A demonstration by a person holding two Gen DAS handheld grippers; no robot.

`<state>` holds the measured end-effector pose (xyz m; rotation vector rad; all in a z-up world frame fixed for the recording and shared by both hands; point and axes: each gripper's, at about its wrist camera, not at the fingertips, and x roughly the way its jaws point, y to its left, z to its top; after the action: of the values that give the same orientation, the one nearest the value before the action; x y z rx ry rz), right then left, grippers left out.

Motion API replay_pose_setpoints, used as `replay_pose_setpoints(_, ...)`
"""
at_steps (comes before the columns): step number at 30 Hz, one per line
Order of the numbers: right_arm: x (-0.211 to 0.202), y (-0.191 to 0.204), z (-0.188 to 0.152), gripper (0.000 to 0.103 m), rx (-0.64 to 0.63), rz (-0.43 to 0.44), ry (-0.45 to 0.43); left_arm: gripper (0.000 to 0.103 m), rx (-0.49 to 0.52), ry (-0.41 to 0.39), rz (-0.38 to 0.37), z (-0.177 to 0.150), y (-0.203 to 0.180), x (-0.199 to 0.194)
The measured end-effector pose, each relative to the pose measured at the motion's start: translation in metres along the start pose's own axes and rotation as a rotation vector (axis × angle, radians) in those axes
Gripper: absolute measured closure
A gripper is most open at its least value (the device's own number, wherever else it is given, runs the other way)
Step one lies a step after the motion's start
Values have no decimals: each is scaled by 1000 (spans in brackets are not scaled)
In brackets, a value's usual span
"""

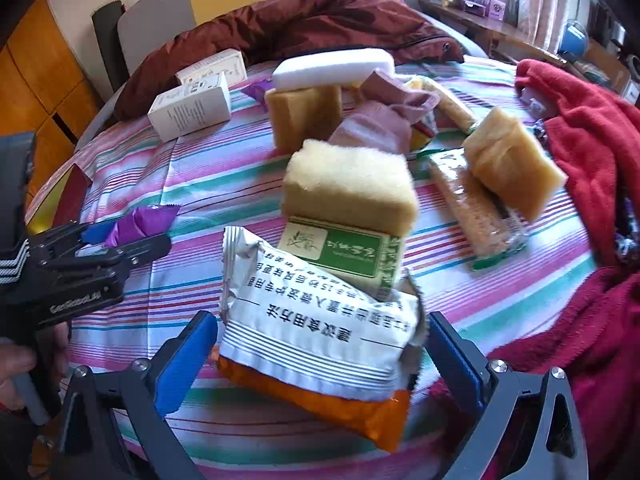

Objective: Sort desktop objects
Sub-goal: 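Grasp the purple sachet with the left tool while the right tool grasps the white-orange snack bag, then lift and carry the purple sachet and snack bag toward the gold tray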

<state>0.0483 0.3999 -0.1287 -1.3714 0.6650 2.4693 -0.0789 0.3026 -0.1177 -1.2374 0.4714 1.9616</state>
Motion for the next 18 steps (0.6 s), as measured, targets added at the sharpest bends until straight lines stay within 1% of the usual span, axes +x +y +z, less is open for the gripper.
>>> replay_pose_setpoints(1,1,0,0,7,1,2,4,43,5,0,8,1,0,2)
replay_pose_setpoints(2,2,0,0,9,2,5,2,48,9,-2,14,1,1,2)
replay_pose_setpoints(3,2,-1,0,9,1,8,-2,50,12,-6,17,2,0,3)
replay_pose_setpoints(6,1,2,-1,12,-21,9,-5,62,15,-29,8,1,-1,2)
replay_pose_setpoints(7,0,2,-2,15,-27,8,-10,70,15,-40,11,-1,-2,2)
replay_pose_setpoints(10,-2,4,-4,19,-39,9,-26,77,14,-62,12,-3,-3,2)
replay_pose_setpoints(11,-2,5,-5,21,-44,6,-31,81,10,-66,0,-4,-3,1)
replay_pose_setpoints(13,-3,9,-6,23,-51,-3,-46,85,7,-67,-22,-4,-2,0)
replay_pose_setpoints(15,-4,10,-7,23,-50,-10,-58,85,15,-60,-37,-5,-2,-2)
replay_pose_setpoints(16,-4,9,-7,21,-43,-10,-60,81,32,-56,-32,-5,-2,-4)
replay_pose_setpoints(17,-4,7,-7,20,-31,-7,-61,76,34,-45,-13,-5,-2,-5)
replay_pose_setpoints(18,-4,5,-7,19,-12,-1,-63,75,34,-37,-20,-4,1,-5)
